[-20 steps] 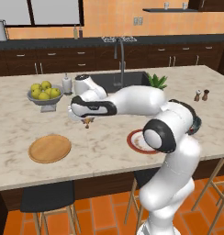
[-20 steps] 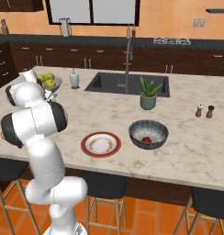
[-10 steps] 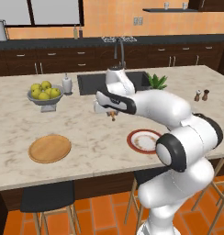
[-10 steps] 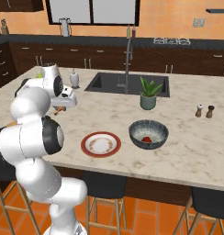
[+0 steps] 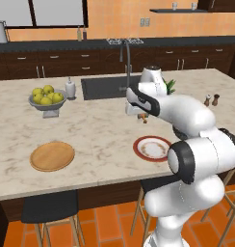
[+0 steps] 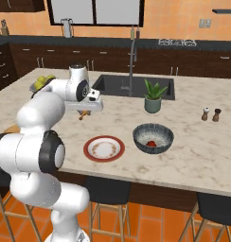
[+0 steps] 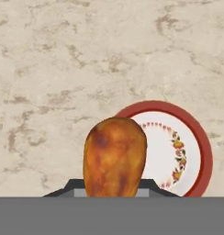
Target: Pick the chicken drumstick and bell pepper from their plates and place them in the bowl. Then put the bowl in the fridge.
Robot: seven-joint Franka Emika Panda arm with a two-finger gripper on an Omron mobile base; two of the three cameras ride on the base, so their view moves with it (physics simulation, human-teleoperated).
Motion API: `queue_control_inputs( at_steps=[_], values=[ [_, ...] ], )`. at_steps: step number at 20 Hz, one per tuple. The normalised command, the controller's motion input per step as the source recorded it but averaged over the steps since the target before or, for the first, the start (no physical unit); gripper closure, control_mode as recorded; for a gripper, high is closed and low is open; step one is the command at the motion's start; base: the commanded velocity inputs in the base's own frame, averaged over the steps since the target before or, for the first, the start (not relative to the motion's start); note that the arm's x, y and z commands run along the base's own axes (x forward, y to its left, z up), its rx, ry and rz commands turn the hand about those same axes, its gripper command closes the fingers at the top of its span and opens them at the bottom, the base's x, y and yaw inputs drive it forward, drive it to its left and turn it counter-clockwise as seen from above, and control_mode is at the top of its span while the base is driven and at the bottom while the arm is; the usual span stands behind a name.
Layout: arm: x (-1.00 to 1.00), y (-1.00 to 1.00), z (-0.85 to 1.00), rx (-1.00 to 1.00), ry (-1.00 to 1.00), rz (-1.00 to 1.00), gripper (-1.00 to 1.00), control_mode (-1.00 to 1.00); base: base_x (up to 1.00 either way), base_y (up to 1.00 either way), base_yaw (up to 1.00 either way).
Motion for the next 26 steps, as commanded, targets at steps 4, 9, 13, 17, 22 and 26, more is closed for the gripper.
queue_control_inputs(
  at_steps=[4,9,13,17,22,26],
  values=[
    [-0.1,-1.0,0.0,0.0,0.02,0.0,1.0,-1.0,0.0,0.0,0.0],
    [-0.03,-1.0,0.0,0.0,0.04,0.0,1.0,-1.0,0.0,0.0,0.0],
    [-0.01,-1.0,0.0,0.0,0.05,0.0,1.0,-1.0,0.0,0.0,0.0],
    [-0.01,-0.98,-0.15,0.0,0.02,0.0,1.0,-1.0,0.0,0.0,0.0],
    [0.0,-0.82,-0.27,0.0,0.01,0.0,1.0,-1.0,0.0,0.0,0.0],
    [0.01,-0.6,-0.28,0.0,0.0,0.0,1.0,-1.0,0.0,0.0,0.0]
  ],
)
